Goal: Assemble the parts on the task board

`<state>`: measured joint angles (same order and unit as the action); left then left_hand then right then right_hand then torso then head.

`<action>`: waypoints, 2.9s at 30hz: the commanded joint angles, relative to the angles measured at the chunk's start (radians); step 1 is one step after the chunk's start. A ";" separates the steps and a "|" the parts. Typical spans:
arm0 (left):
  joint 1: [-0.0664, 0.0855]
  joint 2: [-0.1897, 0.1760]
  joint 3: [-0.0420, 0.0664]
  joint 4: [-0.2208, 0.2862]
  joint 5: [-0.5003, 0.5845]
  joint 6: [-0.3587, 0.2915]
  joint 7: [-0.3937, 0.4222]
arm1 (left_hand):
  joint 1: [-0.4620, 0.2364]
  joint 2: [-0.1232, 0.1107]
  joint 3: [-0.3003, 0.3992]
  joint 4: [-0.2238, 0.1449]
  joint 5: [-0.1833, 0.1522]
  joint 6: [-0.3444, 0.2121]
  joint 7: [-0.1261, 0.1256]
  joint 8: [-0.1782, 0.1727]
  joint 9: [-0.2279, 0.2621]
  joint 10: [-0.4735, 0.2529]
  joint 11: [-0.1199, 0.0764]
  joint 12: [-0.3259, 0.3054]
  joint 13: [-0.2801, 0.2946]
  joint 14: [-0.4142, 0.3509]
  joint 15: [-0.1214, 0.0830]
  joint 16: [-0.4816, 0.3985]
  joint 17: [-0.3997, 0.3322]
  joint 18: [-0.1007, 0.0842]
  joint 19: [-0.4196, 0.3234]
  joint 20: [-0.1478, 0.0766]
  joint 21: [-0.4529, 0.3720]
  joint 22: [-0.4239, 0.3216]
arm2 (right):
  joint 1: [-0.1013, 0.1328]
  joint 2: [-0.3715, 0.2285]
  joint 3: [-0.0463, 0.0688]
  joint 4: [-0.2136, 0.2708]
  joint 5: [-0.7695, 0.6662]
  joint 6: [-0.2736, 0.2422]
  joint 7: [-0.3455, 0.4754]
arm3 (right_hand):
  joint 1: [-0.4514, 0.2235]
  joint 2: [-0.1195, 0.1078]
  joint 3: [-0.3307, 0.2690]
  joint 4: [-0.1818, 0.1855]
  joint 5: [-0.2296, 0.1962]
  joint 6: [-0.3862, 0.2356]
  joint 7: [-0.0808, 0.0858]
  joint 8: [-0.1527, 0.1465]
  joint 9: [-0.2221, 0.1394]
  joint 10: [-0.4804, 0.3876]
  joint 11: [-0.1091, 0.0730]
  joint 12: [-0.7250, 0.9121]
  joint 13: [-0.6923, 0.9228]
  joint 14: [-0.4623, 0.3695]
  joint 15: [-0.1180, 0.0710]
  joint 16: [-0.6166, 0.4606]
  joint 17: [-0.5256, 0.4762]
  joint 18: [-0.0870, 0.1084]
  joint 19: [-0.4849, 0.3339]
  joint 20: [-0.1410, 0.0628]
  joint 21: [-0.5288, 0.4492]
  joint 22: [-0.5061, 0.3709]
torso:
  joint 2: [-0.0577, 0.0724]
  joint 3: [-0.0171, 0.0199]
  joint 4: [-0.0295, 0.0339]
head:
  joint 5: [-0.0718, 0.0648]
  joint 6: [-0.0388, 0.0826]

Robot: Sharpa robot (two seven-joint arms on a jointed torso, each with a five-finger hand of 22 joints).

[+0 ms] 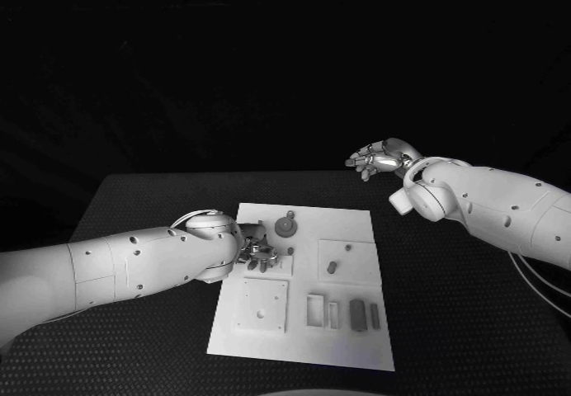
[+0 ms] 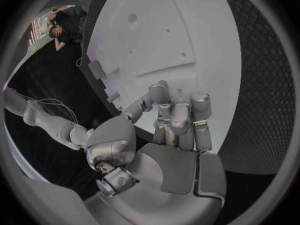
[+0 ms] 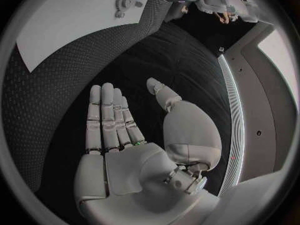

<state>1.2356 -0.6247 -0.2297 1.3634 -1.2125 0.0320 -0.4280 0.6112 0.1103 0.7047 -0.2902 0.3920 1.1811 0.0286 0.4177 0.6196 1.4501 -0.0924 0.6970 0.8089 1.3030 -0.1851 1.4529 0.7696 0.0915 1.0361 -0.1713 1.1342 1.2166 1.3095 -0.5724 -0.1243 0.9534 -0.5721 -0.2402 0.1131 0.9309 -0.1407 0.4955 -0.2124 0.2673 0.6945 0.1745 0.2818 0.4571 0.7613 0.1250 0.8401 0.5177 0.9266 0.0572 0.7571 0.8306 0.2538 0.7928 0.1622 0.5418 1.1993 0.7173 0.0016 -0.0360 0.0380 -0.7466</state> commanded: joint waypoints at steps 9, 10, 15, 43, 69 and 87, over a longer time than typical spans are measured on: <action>-0.009 -0.002 -0.008 -0.013 -0.001 0.036 -0.032 | 0.005 -0.039 0.007 0.080 -0.327 0.022 -0.017 -0.004 -0.014 -0.018 0.001 -0.004 -0.028 -0.008 -0.008 -0.013 -0.017 0.015 -0.001 -0.060 -0.022 -0.003 | 0.000 -0.001 0.000 0.001 -0.002 0.015 0.007 | -0.012 0.000 -0.003 0.005 0.007 -0.005 0.004 0.004 -0.002 -0.008 0.002 0.006 -0.002 -0.009 0.001 -0.001 -0.001 0.002 -0.002 0.007 -0.007 0.002 | 0.000 0.0006 0.0005 | -0.001 0.000; -0.009 -0.002 -0.008 -0.013 -0.001 0.035 -0.032 | 0.002 -0.044 0.004 0.085 -0.336 0.022 -0.017 -0.004 -0.014 -0.018 0.001 -0.004 -0.029 -0.008 -0.008 -0.013 -0.017 0.015 -0.001 -0.060 -0.023 -0.002 | 0.000 -0.002 0.000 0.001 -0.002 0.016 0.006 | -0.012 0.000 -0.003 0.005 0.007 -0.005 0.005 0.004 -0.002 -0.008 0.002 0.006 -0.002 -0.009 0.001 -0.001 -0.001 0.002 -0.002 0.007 -0.008 0.002 | 0.000 0.0004 0.0002 | -0.001 0.000; -0.009 -0.004 -0.008 -0.017 -0.001 0.029 -0.033 | -0.053 -0.086 -0.029 0.128 -0.344 0.019 -0.016 -0.003 -0.014 -0.019 0.002 -0.004 -0.031 -0.011 -0.007 -0.014 -0.018 0.014 -0.003 -0.059 -0.026 -0.002 | 0.000 -0.003 0.000 0.001 -0.002 0.016 0.006 | -0.012 -0.001 -0.003 0.005 0.007 -0.005 0.005 0.004 -0.002 -0.008 0.002 0.006 -0.003 -0.009 0.001 -0.001 -0.001 0.002 -0.002 0.007 -0.008 0.002 | 0.000 0.0003 0.0000 | -0.002 0.000; 0.000 -0.031 0.006 -0.011 0.132 -0.019 -0.001 | -0.084 -0.244 -0.001 0.167 -0.343 -0.070 0.010 -0.034 -0.019 -0.067 0.023 -0.067 -0.087 -0.049 0.009 -0.081 -0.052 0.016 -0.031 -0.061 -0.053 -0.004 | -0.001 -0.005 0.000 0.000 -0.001 0.017 0.006 | -0.013 -0.001 -0.004 0.005 0.008 -0.007 0.008 0.003 -0.003 -0.009 0.002 0.008 -0.006 -0.010 0.001 -0.001 -0.002 0.003 -0.001 0.008 -0.010 0.005 | -0.001 -0.0005 0.0007 | -0.005 0.007; 0.009 -0.044 0.080 -0.048 0.241 -0.016 0.026 | 0.060 -0.179 0.004 0.093 -0.342 -0.188 0.041 -0.053 -0.001 -0.114 0.050 -0.083 -0.113 -0.062 0.034 -0.126 -0.080 0.003 -0.053 -0.056 -0.072 -0.002 | -0.002 -0.011 0.000 -0.004 0.000 0.017 0.006 | -0.013 -0.001 -0.004 0.005 0.008 -0.009 0.011 0.002 -0.004 -0.010 0.003 0.010 -0.009 -0.010 0.001 -0.001 -0.002 0.003 -0.001 0.008 -0.012 0.007 | 0.000 0.0008 0.0002 | -0.002 0.034; 0.079 0.049 0.091 -0.237 0.107 -0.003 0.053 | 0.074 -0.235 -0.014 0.123 -0.343 -0.269 0.078 -0.067 0.004 -0.198 0.088 -0.197 -0.191 -0.128 0.073 -0.280 -0.149 -0.030 -0.122 -0.030 -0.185 -0.053 | -0.002 -0.012 0.000 -0.007 0.000 0.016 0.006 | -0.012 0.000 -0.004 0.005 0.008 -0.009 0.012 0.003 -0.005 -0.010 0.002 0.012 -0.011 -0.010 0.001 -0.001 -0.002 0.004 -0.001 0.008 -0.013 0.008 | 0.001 -0.0018 0.0004 | -0.002 0.053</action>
<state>1.3123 -0.5857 -0.1396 1.1400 -1.0382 0.0293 -0.3977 0.6846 -0.1172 0.6902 -0.1738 0.0495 0.9209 0.1079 0.3552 0.6222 1.2576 -0.0084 0.5059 0.6186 1.1773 -0.1158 1.1777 0.6214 0.0696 0.9198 -0.1269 0.9524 1.1650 1.3083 -0.5847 -0.1246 0.9456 -0.5708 -0.2366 0.1126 0.9269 -0.1447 0.4928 -0.2097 0.2711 0.6882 0.1807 0.2815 0.4538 0.7578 0.1286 0.8479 0.5076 0.9233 0.0605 0.7571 0.8296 0.2536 0.7928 0.1622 0.5342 1.2059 0.7180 0.0004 -0.0357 0.0362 -0.6943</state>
